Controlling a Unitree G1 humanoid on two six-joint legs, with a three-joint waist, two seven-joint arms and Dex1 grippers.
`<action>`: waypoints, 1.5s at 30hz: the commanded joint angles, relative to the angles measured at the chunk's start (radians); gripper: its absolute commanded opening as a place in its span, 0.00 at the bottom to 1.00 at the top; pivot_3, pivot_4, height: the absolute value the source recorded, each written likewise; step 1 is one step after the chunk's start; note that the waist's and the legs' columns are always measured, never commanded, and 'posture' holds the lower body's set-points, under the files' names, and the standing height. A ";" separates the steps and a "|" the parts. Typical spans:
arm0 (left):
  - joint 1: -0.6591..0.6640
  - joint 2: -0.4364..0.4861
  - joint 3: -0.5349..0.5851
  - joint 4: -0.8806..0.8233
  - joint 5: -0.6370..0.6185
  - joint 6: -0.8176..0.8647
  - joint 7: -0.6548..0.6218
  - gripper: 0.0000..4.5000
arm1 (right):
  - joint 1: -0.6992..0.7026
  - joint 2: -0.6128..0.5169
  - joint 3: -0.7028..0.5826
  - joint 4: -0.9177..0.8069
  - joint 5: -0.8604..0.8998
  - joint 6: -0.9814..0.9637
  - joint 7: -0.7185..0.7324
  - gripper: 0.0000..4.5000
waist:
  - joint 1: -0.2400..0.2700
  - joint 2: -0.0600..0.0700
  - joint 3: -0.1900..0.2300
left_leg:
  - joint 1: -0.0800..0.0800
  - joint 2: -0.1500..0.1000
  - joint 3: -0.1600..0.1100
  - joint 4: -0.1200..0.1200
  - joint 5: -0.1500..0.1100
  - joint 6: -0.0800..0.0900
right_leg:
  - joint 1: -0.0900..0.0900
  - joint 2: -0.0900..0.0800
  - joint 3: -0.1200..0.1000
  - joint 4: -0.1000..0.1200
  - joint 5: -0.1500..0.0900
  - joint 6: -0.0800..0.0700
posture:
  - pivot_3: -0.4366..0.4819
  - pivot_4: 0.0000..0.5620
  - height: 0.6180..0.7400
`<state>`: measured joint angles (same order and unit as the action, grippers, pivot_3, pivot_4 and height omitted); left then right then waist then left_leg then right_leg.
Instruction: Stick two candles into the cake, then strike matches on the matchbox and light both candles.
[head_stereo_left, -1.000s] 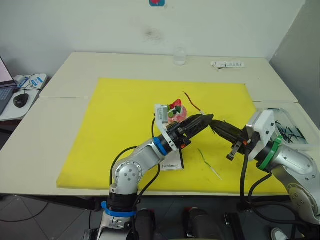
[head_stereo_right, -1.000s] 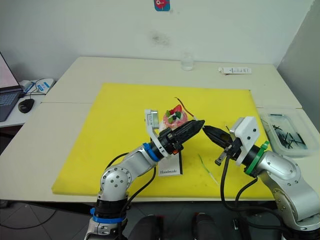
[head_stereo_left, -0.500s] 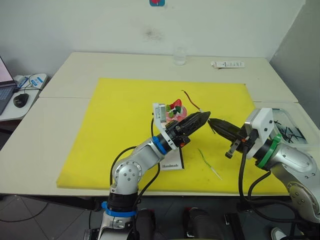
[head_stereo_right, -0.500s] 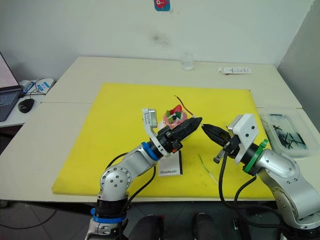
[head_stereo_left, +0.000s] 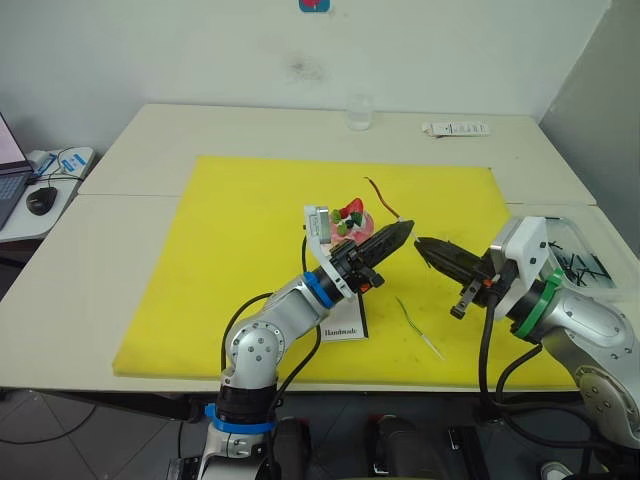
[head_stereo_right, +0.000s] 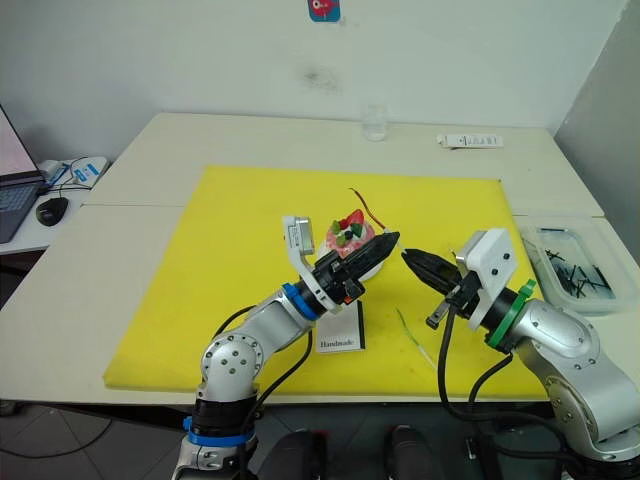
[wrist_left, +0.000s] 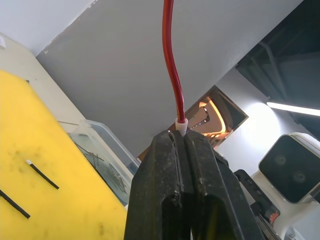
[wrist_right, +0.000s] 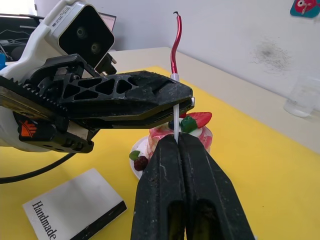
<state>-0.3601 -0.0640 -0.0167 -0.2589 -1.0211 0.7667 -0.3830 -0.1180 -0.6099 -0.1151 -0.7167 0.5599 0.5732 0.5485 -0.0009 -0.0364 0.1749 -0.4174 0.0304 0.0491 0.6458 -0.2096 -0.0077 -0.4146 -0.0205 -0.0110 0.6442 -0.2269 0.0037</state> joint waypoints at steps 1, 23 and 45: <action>-0.026 -0.005 0.020 -0.007 -0.025 -0.014 -0.006 0.00 | 0.018 -0.005 -0.011 -0.019 0.013 -0.018 0.018 0.09 | 0.000 0.000 0.000 | 0.000 0.000 0.000 0.000 0.000 0.000 | 0.000 0.000 0.000 0.000 0.000 0.000 | 0.48 0.27 1.00; -0.301 0.684 0.091 0.160 0.260 -0.080 -0.376 0.00 | -0.310 0.151 0.287 0.169 -0.127 0.114 -0.076 0.90 | 0.002 -0.001 0.001 | -0.006 0.000 -0.003 -0.003 0.000 0.000 | -0.007 0.000 -0.001 0.001 -0.002 0.003 | 0.48 0.27 1.00; -0.397 0.523 -0.009 0.511 0.564 -0.350 -0.555 0.00 | -0.368 0.252 0.260 0.257 -0.251 0.105 -0.160 0.90 | -0.001 -0.001 0.001 | -0.009 0.000 -0.004 -0.001 0.000 0.000 | -0.009 0.000 -0.002 0.002 -0.001 0.005 | 0.48 0.27 1.00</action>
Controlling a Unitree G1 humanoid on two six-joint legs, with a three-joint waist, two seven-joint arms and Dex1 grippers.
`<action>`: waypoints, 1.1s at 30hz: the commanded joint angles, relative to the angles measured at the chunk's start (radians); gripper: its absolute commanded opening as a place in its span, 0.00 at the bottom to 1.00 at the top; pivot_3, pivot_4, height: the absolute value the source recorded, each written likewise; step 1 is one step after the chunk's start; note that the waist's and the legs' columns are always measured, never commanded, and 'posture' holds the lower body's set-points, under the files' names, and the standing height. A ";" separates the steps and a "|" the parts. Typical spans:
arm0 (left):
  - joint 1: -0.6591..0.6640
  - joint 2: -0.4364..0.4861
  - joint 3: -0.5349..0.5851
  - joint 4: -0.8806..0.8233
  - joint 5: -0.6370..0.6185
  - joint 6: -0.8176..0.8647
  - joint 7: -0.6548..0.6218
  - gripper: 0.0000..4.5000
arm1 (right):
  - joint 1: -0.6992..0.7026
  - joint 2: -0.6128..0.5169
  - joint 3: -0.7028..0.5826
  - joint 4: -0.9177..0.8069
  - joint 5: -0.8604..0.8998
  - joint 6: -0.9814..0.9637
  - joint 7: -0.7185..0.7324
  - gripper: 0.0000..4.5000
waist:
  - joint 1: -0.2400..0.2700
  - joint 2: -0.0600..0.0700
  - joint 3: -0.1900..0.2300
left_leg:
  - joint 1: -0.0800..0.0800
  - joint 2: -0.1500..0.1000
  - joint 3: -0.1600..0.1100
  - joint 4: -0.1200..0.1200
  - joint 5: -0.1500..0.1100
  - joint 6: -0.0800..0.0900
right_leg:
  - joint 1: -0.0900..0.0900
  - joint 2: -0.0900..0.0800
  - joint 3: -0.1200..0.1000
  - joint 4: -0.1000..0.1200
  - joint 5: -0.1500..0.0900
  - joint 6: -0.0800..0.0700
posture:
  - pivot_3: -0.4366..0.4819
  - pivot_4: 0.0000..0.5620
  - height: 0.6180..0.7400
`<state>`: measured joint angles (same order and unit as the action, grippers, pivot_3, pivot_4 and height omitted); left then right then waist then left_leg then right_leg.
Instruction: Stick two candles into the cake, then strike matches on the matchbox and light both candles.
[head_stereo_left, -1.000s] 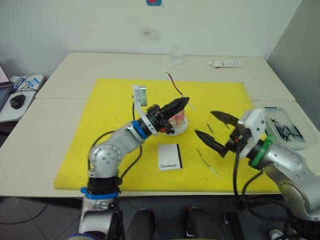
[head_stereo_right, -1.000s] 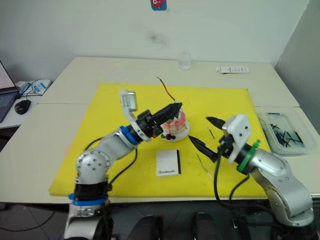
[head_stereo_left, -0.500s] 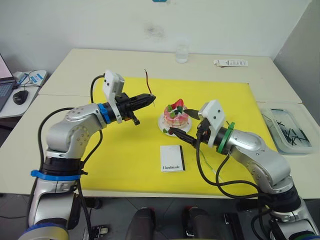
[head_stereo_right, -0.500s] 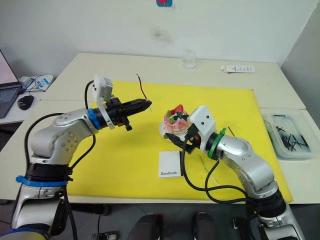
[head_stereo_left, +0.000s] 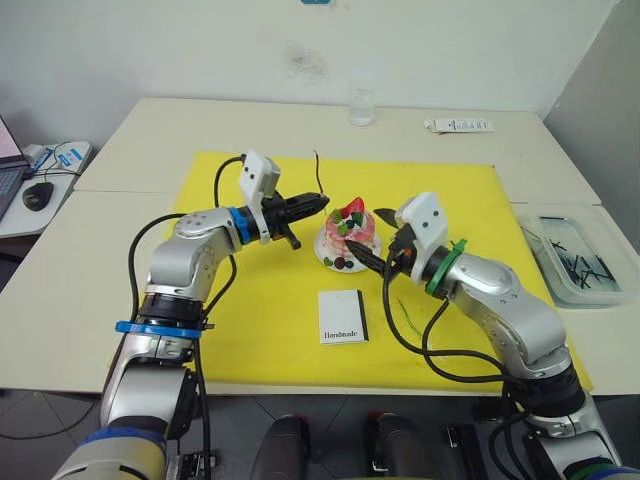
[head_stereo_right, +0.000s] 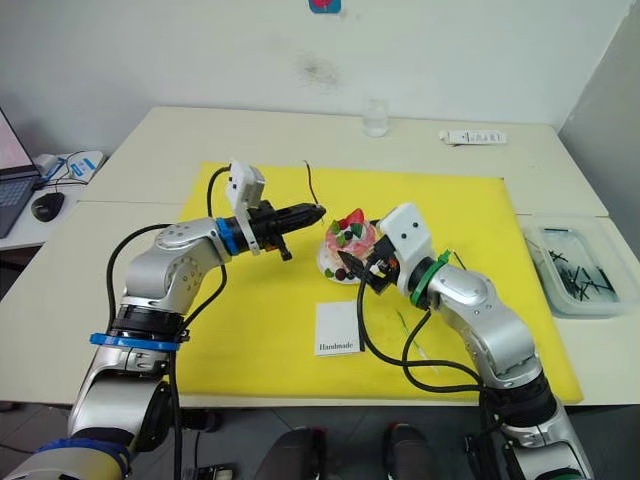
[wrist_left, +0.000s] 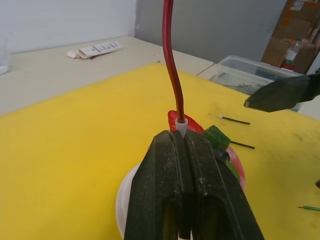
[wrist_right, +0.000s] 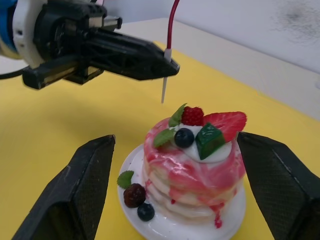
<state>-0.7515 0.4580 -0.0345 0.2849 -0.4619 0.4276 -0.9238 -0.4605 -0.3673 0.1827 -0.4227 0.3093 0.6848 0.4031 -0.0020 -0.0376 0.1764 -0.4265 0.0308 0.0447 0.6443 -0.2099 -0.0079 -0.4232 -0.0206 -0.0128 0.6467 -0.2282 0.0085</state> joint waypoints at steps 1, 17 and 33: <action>-0.003 -0.003 0.009 -0.035 0.007 -0.009 -0.015 0.00 | -0.025 0.010 -0.041 -0.039 -0.001 -0.004 -0.015 0.90 | 0.000 0.000 0.000 | 0.000 0.000 0.000 0.000 0.000 0.000 | 0.000 0.000 0.000 0.000 0.000 0.000 | 0.48 0.27 1.00; 0.032 -0.029 0.009 -0.050 0.038 -0.009 -0.016 0.00 | 0.003 -0.008 -0.055 -0.071 -0.012 0.021 -0.012 0.90 | 0.000 0.000 0.000 | 0.000 0.000 -0.001 0.001 0.000 0.000 | 0.000 0.000 0.000 0.001 0.000 0.000 | 0.48 0.27 1.00; 0.051 -0.050 0.001 -0.013 0.081 -0.074 -0.020 0.00 | -0.004 -0.013 -0.068 -0.073 -0.014 0.022 -0.011 0.90 | 0.000 0.000 0.000 | 0.000 0.000 -0.001 0.001 0.000 0.000 | 0.000 0.000 0.000 0.001 0.000 0.000 | 0.48 0.27 1.00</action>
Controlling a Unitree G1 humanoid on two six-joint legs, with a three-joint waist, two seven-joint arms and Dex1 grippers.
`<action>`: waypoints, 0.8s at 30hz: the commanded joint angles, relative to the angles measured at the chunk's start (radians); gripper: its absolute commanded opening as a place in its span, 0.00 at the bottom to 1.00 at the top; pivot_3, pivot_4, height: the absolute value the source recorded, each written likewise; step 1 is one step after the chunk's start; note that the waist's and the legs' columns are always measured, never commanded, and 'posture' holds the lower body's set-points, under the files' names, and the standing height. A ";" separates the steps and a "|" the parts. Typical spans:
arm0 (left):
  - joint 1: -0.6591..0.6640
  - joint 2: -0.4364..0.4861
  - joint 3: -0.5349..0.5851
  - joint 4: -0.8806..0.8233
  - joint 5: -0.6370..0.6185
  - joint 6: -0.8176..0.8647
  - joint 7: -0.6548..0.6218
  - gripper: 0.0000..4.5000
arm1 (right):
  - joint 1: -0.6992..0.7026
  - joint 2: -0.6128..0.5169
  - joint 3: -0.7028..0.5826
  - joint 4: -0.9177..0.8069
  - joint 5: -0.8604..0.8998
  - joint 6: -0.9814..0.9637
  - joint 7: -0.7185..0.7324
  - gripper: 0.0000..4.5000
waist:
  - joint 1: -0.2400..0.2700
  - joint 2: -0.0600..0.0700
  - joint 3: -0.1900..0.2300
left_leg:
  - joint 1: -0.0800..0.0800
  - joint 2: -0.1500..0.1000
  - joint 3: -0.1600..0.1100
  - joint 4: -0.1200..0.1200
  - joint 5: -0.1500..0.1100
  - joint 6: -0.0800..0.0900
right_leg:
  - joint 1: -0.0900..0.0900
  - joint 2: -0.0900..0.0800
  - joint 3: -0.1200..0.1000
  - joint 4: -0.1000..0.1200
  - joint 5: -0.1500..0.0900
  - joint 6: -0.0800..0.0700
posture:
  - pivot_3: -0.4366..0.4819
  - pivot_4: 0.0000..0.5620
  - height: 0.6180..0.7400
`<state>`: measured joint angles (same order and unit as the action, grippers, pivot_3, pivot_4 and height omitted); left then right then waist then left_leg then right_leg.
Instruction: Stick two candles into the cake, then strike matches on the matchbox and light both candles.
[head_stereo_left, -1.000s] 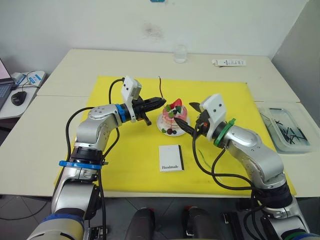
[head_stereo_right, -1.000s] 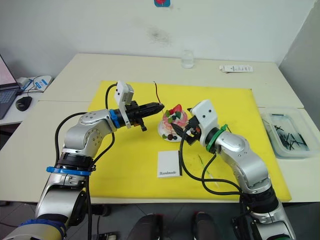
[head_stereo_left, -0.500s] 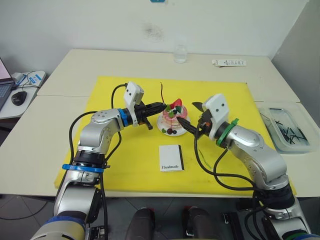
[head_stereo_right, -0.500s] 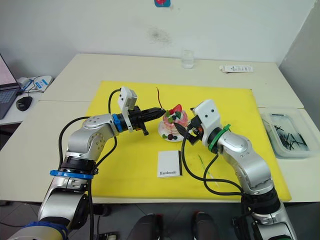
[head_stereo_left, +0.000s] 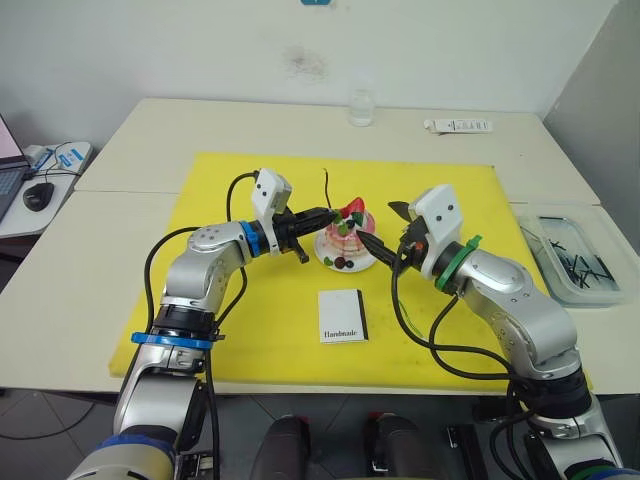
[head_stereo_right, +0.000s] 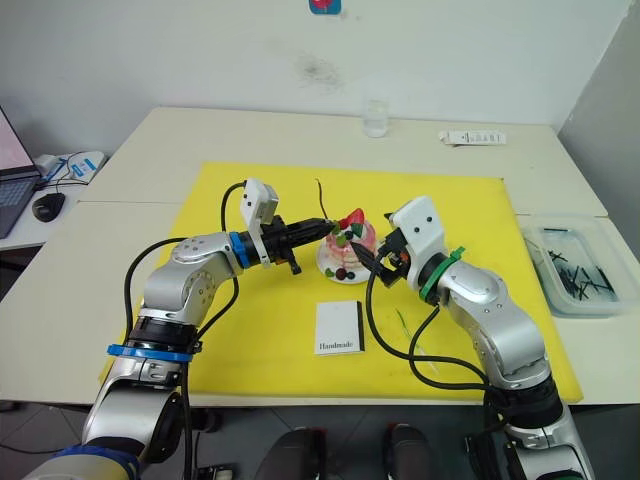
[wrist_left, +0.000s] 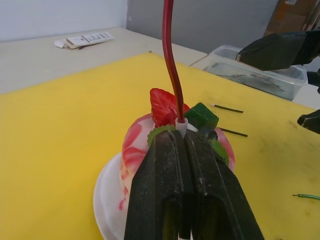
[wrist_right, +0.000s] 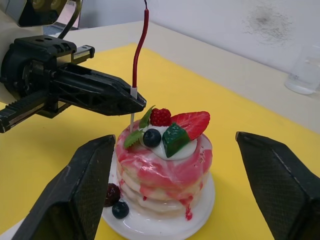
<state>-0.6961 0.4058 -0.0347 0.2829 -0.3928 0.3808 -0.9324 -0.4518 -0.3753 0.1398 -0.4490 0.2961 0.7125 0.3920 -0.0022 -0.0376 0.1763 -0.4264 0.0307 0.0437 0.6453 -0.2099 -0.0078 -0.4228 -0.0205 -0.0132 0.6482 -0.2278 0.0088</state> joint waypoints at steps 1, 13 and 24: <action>-0.005 0.003 0.002 -0.009 0.015 -0.030 -0.013 0.00 | -0.012 -0.005 -0.026 -0.047 0.000 -0.006 0.000 0.90 | 0.000 0.000 0.000 | 0.000 0.000 0.000 0.000 0.000 0.000 | 0.000 0.000 0.000 0.000 0.000 0.000 | 0.48 0.27 1.00; -0.004 0.000 0.002 0.019 0.044 -0.073 -0.026 0.00 | -0.025 0.002 -0.031 -0.037 -0.001 -0.009 -0.005 0.90 | 0.000 0.000 0.000 | 0.000 0.000 0.000 0.000 0.000 0.000 | 0.000 0.000 0.000 0.000 0.000 0.000 | 0.48 0.27 1.00; 0.017 -0.013 -0.015 0.048 0.096 -0.149 -0.028 0.00 | -0.025 0.000 -0.036 -0.034 -0.002 -0.010 -0.005 0.90 | 0.000 0.000 0.000 | 0.000 0.000 0.000 0.001 0.000 0.000 | 0.000 0.000 0.000 0.001 0.000 0.000 | 0.48 0.27 1.00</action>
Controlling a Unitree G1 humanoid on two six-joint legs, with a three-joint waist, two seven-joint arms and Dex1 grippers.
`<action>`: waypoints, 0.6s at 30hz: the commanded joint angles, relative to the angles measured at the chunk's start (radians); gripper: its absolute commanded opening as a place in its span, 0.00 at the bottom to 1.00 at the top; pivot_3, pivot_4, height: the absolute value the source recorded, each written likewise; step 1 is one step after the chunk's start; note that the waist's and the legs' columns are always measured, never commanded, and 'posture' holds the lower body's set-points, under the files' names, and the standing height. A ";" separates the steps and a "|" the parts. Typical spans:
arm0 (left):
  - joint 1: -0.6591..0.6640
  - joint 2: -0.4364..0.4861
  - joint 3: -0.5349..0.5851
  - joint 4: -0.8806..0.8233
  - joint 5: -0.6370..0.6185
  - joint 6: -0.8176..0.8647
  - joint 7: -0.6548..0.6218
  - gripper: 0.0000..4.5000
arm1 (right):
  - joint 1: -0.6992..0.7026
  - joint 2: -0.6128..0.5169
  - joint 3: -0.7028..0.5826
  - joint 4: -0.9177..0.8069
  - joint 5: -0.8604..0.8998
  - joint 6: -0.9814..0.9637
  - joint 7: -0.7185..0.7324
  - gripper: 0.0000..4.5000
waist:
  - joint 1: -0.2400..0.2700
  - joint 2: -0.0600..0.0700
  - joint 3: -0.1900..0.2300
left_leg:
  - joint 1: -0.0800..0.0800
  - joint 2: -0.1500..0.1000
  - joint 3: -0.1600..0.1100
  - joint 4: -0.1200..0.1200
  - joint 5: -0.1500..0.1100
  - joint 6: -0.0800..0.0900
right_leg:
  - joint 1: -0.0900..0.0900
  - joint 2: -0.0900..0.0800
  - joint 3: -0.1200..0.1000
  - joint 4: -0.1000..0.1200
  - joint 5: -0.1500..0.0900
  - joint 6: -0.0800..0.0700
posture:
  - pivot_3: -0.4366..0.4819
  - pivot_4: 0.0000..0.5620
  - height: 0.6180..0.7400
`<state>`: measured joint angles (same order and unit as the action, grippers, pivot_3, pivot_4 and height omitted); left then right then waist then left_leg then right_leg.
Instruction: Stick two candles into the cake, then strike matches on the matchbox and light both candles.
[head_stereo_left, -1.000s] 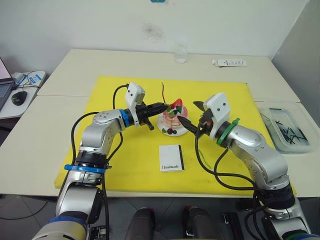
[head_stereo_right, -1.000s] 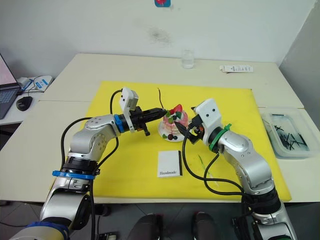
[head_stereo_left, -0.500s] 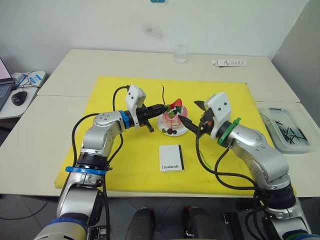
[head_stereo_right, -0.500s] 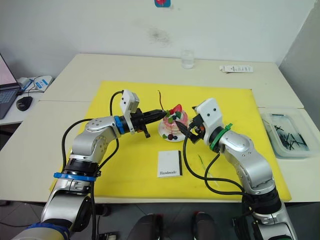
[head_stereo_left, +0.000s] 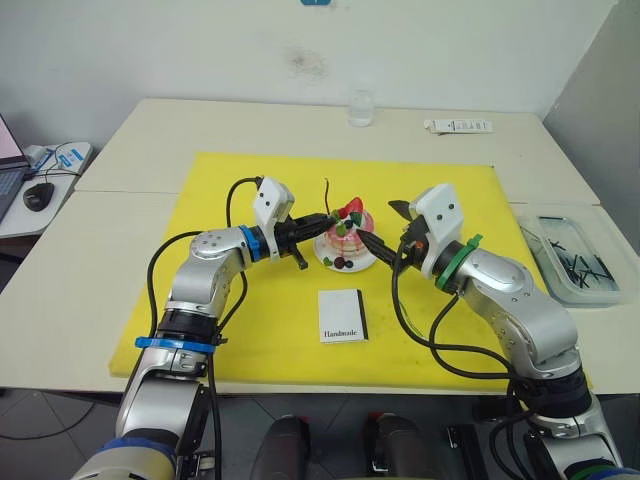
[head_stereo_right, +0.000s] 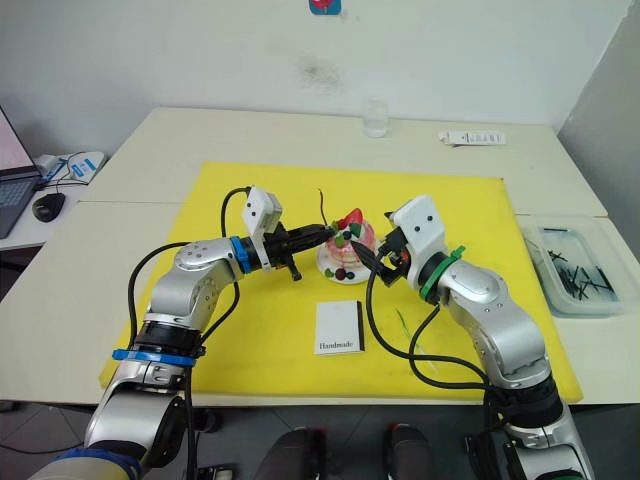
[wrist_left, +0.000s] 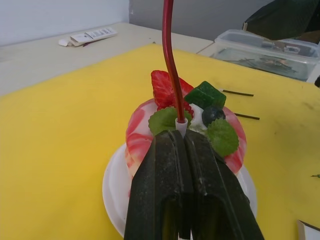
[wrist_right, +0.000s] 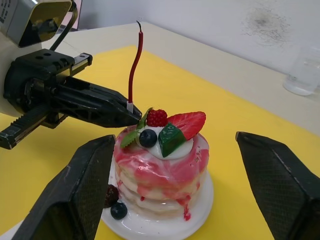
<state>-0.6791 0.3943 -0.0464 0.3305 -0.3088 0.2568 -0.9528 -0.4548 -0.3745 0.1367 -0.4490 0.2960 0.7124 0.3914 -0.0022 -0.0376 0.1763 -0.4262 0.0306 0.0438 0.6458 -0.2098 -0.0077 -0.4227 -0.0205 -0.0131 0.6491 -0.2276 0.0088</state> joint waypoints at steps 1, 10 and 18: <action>0.000 -0.002 -0.004 0.002 0.013 -0.027 -0.008 0.00 | -0.023 -0.001 -0.034 -0.034 -0.001 -0.010 -0.005 0.90 | 0.000 0.000 0.000 | 0.000 0.000 0.000 0.000 0.000 0.000 | 0.000 0.000 0.000 0.000 0.000 0.000 | 0.48 0.27 1.00; -0.006 -0.004 0.002 0.013 0.017 -0.044 -0.001 0.00 | -0.026 0.001 -0.037 -0.033 0.000 -0.008 -0.004 0.90 | 0.000 0.000 0.000 | 0.000 0.000 0.000 0.000 0.000 0.000 | 0.000 0.000 0.000 0.001 0.000 0.000 | 0.48 0.27 1.00; -0.020 -0.011 0.018 0.019 0.008 -0.040 0.014 0.24 | -0.038 0.007 -0.041 -0.025 -0.001 -0.012 -0.009 0.91 | 0.000 0.000 0.000 | 0.000 0.000 0.000 0.001 0.000 0.000 | 0.000 0.000 0.000 0.001 0.000 0.000 | 0.48 0.27 1.00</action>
<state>-0.6796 0.3879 -0.0502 0.3601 -0.2944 0.2268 -0.9455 -0.4628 -0.3710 0.1265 -0.4490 0.2962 0.7124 0.3905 -0.0022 -0.0376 0.1763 -0.4259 0.0307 0.0437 0.6464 -0.2098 -0.0077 -0.4225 -0.0204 -0.0132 0.6498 -0.2275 0.0091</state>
